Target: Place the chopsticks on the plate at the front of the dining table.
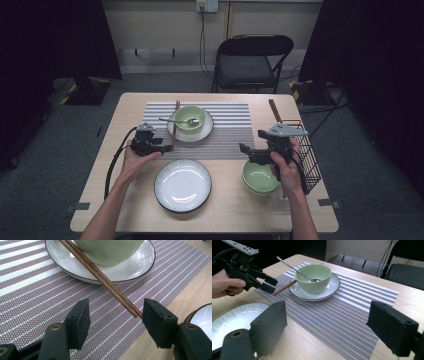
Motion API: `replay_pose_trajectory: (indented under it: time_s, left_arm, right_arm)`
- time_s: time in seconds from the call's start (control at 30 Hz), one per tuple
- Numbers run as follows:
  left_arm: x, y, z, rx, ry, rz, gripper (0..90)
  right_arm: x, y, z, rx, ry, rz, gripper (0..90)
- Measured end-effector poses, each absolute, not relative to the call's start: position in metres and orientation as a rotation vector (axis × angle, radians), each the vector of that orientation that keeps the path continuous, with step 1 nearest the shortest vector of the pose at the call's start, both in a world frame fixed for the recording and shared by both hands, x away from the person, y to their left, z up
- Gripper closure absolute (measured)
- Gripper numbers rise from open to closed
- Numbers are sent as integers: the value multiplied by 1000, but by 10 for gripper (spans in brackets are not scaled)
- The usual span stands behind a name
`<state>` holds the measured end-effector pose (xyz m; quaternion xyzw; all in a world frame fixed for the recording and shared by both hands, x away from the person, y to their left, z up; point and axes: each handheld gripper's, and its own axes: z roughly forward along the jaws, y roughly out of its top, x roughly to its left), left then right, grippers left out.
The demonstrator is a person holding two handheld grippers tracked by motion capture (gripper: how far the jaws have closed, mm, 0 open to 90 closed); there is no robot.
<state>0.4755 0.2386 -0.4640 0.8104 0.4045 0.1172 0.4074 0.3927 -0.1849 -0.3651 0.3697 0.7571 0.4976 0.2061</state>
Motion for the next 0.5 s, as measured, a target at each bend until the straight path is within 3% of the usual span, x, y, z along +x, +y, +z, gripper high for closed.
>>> replay_pose_trajectory:
  time_s: [0.13, 0.5]
  left_arm:
    - [471, 240, -468, 2028, 1041, 304, 331]
    - [469, 236, -471, 2079, 1021, 313, 300]
  right_arm:
    - [392, -185, -365, 1032, 2109, 1385, 151]
    - [394, -182, -367, 1034, 2117, 1381, 151]
